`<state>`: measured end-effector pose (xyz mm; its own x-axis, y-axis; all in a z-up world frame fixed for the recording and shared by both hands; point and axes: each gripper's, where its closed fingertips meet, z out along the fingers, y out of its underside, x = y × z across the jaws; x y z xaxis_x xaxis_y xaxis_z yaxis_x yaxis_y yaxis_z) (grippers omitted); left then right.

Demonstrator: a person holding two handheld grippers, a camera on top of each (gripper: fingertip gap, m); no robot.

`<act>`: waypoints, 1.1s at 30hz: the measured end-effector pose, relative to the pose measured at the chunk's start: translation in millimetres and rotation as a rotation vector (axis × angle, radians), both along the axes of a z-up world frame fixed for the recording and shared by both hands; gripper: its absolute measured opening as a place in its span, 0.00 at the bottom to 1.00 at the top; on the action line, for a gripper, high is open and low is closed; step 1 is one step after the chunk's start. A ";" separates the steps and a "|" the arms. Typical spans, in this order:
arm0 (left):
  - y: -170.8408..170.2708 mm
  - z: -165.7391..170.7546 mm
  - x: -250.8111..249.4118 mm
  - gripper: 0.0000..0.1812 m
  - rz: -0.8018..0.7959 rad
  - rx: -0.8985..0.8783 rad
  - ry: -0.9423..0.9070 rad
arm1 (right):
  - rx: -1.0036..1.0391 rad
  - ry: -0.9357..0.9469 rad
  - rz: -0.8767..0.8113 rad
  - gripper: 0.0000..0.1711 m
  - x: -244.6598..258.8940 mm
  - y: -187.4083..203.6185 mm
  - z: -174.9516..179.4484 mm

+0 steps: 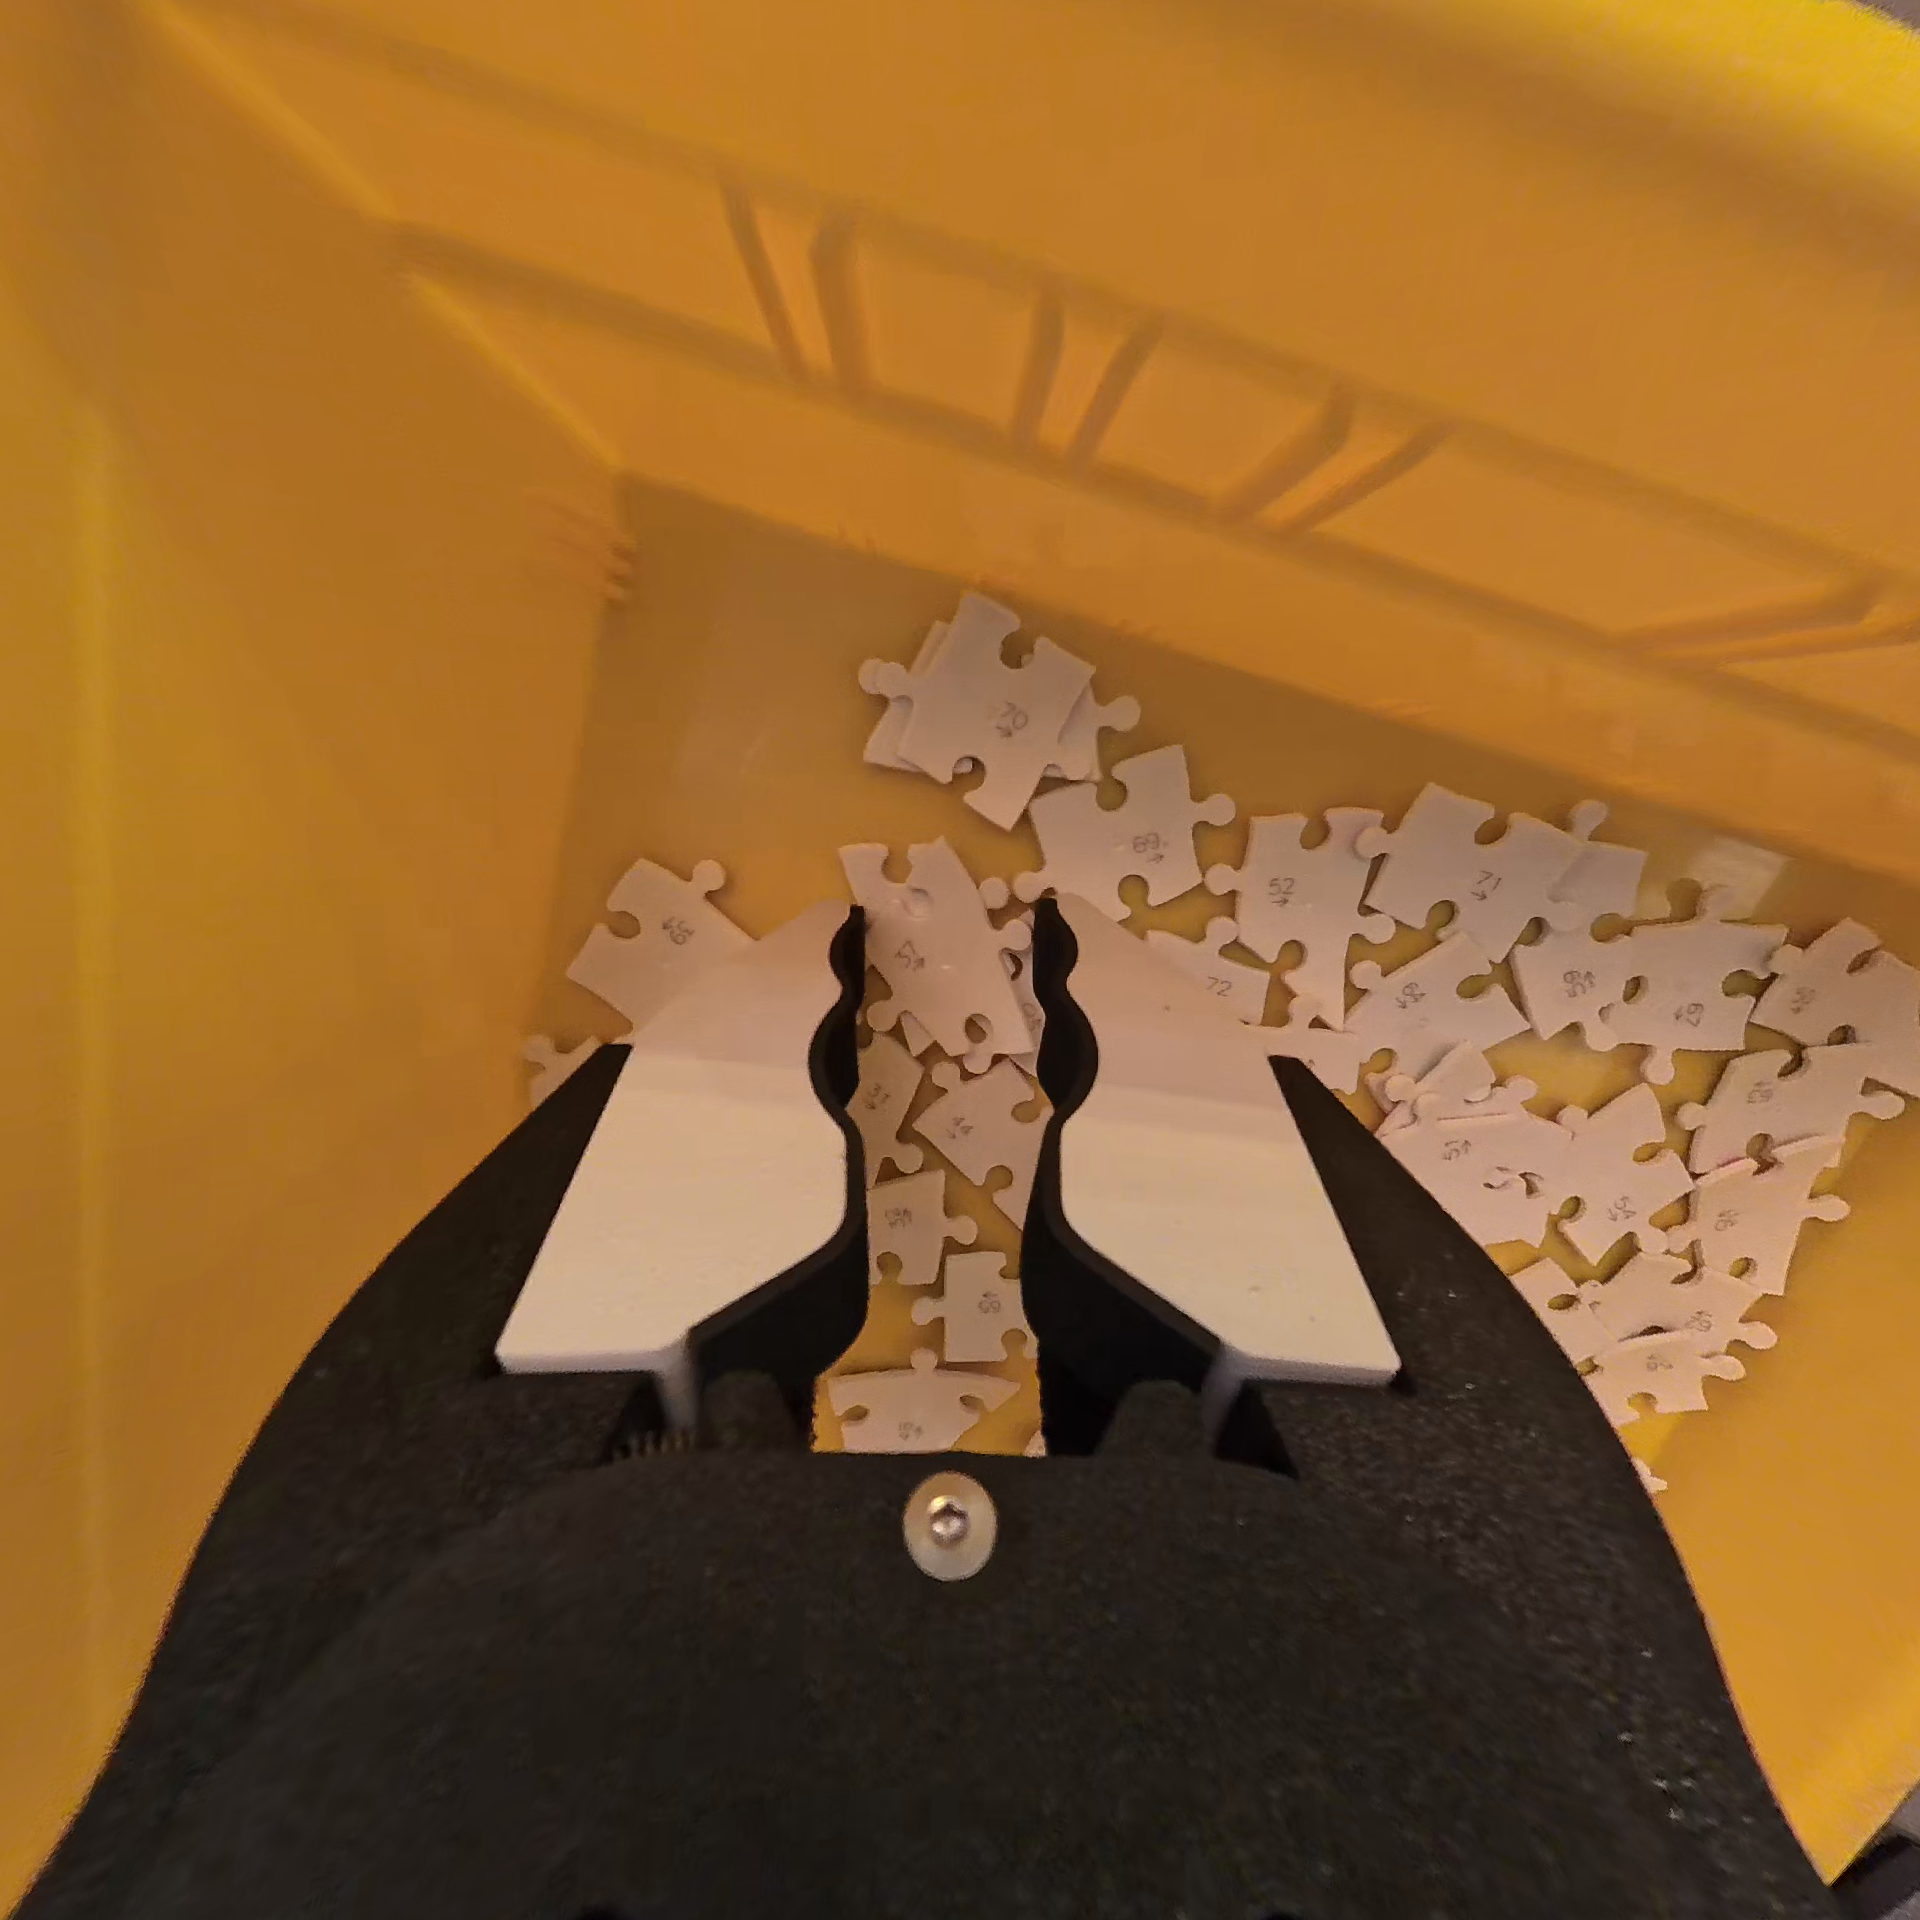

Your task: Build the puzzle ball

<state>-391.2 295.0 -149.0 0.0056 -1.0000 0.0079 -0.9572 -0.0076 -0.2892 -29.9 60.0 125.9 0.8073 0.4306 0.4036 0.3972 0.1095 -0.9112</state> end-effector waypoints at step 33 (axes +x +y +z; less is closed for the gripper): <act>2.5 4.5 0.0 0.16 0.006 -0.021 -0.022 | -0.049 -0.038 -0.008 0.32 -2.4 4.3 -11.5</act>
<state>-391.2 297.5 -144.5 0.0111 -0.9995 0.0287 -0.9505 -0.0195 -0.3101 -32.3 64.3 114.4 0.7954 0.4441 0.4124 0.4322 0.0614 -0.8997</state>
